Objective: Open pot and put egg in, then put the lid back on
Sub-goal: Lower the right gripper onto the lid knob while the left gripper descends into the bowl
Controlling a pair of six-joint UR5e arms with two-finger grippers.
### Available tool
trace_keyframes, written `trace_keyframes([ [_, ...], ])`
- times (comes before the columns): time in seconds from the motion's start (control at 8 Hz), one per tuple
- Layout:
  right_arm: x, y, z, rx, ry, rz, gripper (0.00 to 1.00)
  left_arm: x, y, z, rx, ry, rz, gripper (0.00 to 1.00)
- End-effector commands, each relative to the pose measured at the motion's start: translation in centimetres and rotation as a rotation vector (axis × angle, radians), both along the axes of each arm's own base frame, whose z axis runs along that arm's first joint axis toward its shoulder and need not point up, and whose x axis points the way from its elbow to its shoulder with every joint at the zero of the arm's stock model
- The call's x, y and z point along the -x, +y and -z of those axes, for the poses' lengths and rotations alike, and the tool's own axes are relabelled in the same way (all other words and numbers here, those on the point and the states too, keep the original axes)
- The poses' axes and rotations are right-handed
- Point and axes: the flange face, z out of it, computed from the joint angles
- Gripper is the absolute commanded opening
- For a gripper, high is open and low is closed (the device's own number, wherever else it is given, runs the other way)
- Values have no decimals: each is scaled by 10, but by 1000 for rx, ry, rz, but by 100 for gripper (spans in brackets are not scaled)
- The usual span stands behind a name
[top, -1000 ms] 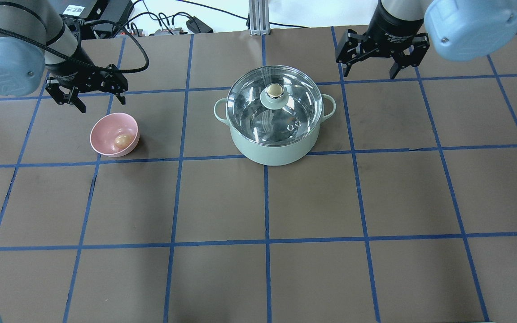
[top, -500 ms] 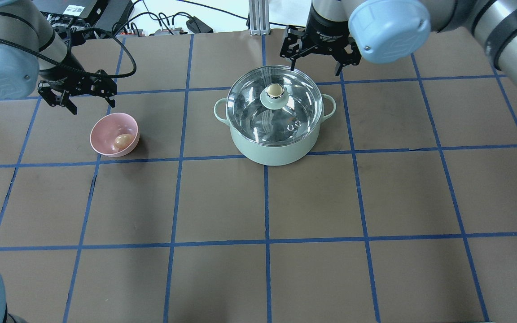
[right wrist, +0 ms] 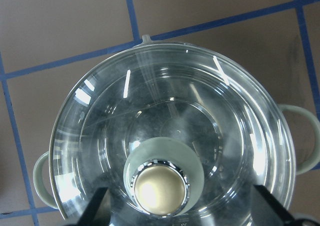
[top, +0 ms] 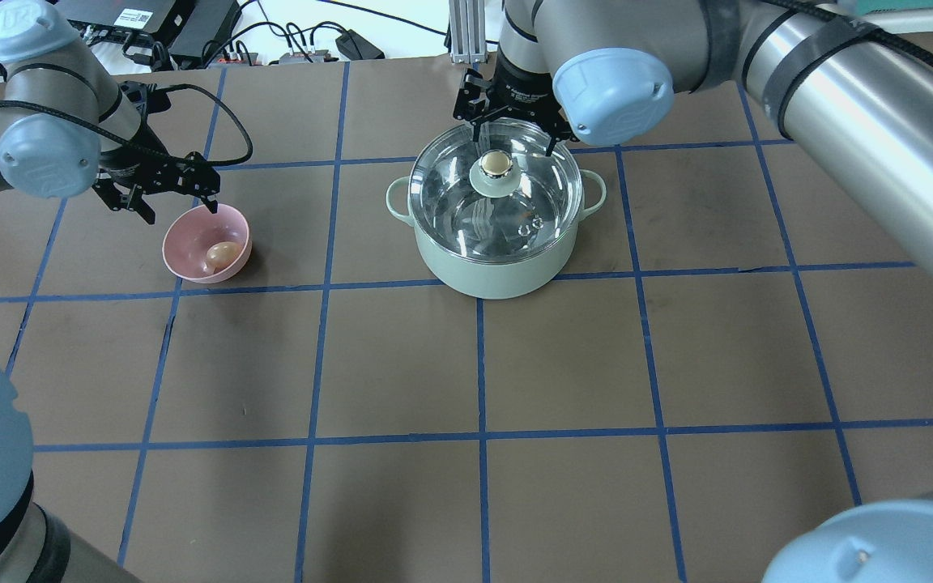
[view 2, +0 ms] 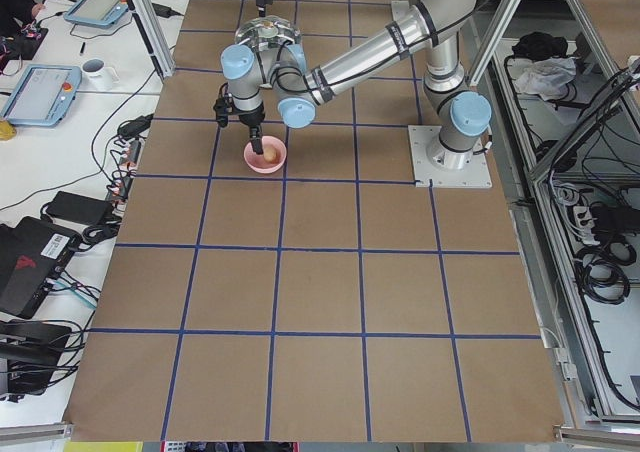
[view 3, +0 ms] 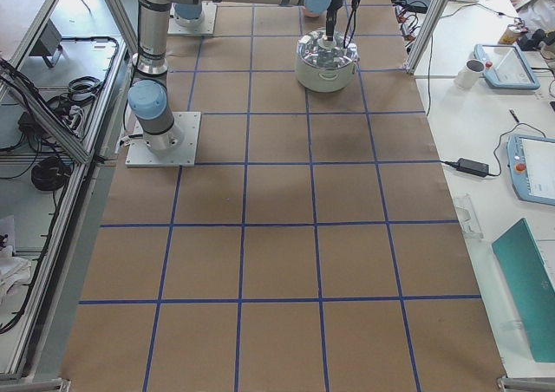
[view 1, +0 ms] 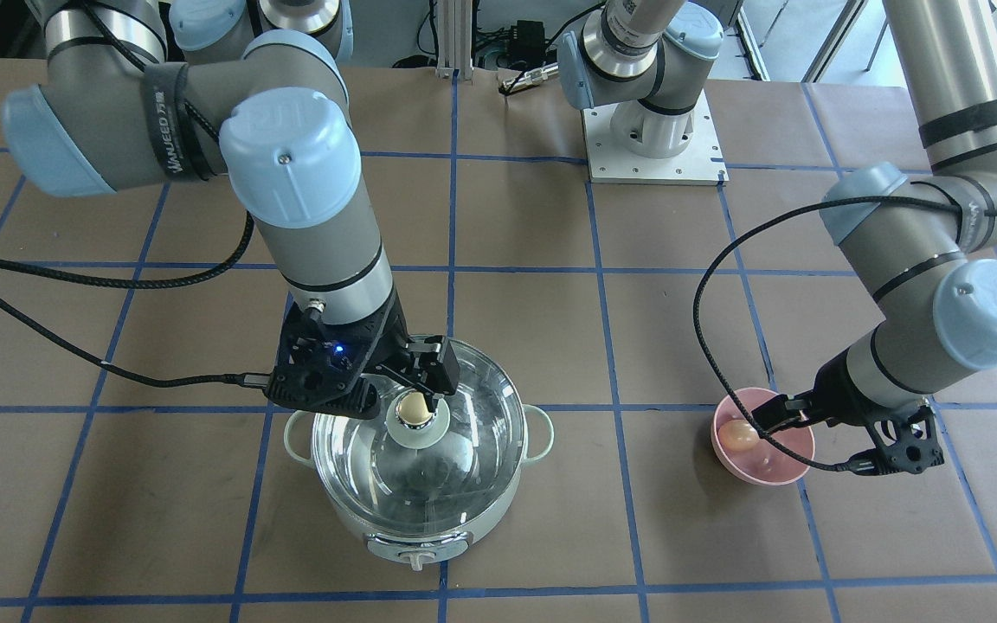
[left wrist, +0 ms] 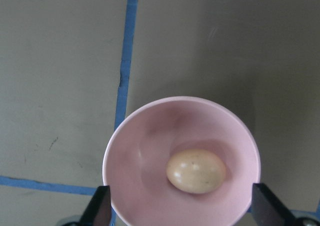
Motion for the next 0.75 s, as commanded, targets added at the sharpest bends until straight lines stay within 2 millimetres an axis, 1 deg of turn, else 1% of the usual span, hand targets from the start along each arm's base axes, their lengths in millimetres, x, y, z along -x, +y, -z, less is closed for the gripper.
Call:
trace_keyframes([
  [0.0, -19, -3, 30, -30, 10, -14, 100, -4, -13, 43, -13, 11, 6, 100],
  [0.12, -20, -6, 37, -36, 12, -14, 100, -4, -13, 61, -39, 20, 6, 100],
  [0.25, -20, -6, 40, -40, 15, -14, 95, -2, -7, 71, -62, 25, 22, 100],
  [0.38, -20, -7, 44, -44, 16, -17, 91, -1, -5, 74, -69, 29, 42, 100],
  [0.5, -20, -7, 44, -42, 20, -27, 81, -1, -4, 76, -71, 31, 42, 100],
  [0.62, -20, -7, 44, -41, 22, -30, 62, -1, -4, 76, -72, 33, 44, 100],
])
